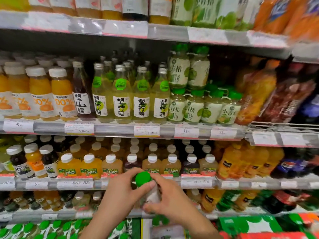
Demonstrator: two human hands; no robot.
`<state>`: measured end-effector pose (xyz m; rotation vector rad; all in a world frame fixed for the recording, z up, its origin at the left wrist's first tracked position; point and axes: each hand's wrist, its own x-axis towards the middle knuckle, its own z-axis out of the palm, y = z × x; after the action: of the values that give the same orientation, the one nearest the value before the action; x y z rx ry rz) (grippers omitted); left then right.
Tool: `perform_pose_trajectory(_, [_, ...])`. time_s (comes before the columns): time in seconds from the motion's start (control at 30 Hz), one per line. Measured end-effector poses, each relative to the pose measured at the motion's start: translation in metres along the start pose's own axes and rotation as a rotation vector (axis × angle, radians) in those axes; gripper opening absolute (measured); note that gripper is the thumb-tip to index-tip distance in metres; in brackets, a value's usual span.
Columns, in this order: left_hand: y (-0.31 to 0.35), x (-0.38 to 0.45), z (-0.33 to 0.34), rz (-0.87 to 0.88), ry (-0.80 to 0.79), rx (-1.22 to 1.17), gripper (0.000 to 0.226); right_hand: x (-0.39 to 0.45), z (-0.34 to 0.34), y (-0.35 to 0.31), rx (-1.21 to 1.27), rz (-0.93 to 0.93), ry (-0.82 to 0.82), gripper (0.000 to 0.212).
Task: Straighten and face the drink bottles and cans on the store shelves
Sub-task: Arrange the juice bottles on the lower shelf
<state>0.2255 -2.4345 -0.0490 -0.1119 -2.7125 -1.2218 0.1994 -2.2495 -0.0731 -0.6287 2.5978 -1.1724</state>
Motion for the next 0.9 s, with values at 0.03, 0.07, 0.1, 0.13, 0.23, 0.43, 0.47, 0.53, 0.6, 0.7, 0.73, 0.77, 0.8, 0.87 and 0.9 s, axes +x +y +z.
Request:
perform_pose_trajectory(0.03, [0.010, 0.004, 0.006, 0.012, -0.018, -0.010, 0.024, -0.004, -0.009, 0.007, -0.010, 0.017, 0.029, 0.085])
perform_pose_trajectory(0.07, [0.020, 0.007, 0.011, 0.023, -0.040, -0.023, 0.029, -0.009, -0.018, 0.014, -0.023, 0.031, 0.054, 0.086])
perform_pose_trajectory(0.1, [0.029, 0.011, 0.016, 0.037, -0.057, -0.044, 0.035, -0.012, -0.025, 0.022, -0.027, 0.045, 0.078, 0.086])
perform_pose_trajectory(0.13, [0.037, 0.013, 0.021, 0.054, -0.067, -0.054, 0.041, -0.016, -0.034, 0.028, -0.022, 0.053, 0.100, 0.084])
perform_pose_trajectory(0.23, [0.058, 0.018, 0.032, 0.102, -0.088, -0.047, 0.034, -0.030, -0.056, 0.046, 0.004, 0.065, 0.171, 0.077])
perform_pose_trajectory(0.43, [0.101, 0.041, 0.028, 0.276, -0.046, 0.143, 0.032, -0.051, -0.111, 0.063, -0.021, 0.068, 0.349, 0.080])
perform_pose_trajectory(0.47, [0.114, 0.048, 0.022, 0.337, -0.014, 0.180, 0.037, -0.052, -0.125, 0.059, -0.019, 0.058, 0.384, 0.080])
perform_pose_trajectory(0.53, [0.146, 0.066, 0.008, 0.468, 0.029, 0.215, 0.043, -0.053, -0.159, 0.043, -0.008, 0.027, 0.450, 0.077])
perform_pose_trajectory(0.6, [0.181, 0.086, -0.009, 0.625, 0.122, 0.291, 0.041, -0.053, -0.195, 0.020, 0.009, -0.031, 0.523, 0.076])
perform_pose_trajectory(0.7, [0.235, 0.115, -0.039, 0.810, 0.285, 0.421, 0.042, -0.054, -0.247, -0.023, -0.011, -0.163, 0.644, 0.067])
perform_pose_trajectory(0.73, [0.250, 0.123, -0.047, 0.834, 0.320, 0.466, 0.046, -0.055, -0.264, -0.037, -0.032, -0.210, 0.688, 0.059])
perform_pose_trajectory(0.77, [0.262, 0.130, -0.055, 0.838, 0.345, 0.511, 0.050, -0.055, -0.280, -0.051, -0.046, -0.252, 0.733, 0.053])
perform_pose_trajectory(0.8, [0.272, 0.138, -0.061, 0.827, 0.361, 0.557, 0.055, -0.053, -0.296, -0.065, -0.055, -0.292, 0.778, 0.051])
perform_pose_trajectory(0.87, [0.281, 0.152, -0.068, 0.780, 0.360, 0.650, 0.062, -0.051, -0.326, -0.091, -0.056, -0.374, 0.861, 0.054])
perform_pose_trajectory(0.9, [0.281, 0.158, -0.069, 0.748, 0.348, 0.688, 0.064, -0.047, -0.339, -0.102, -0.059, -0.414, 0.908, 0.055])
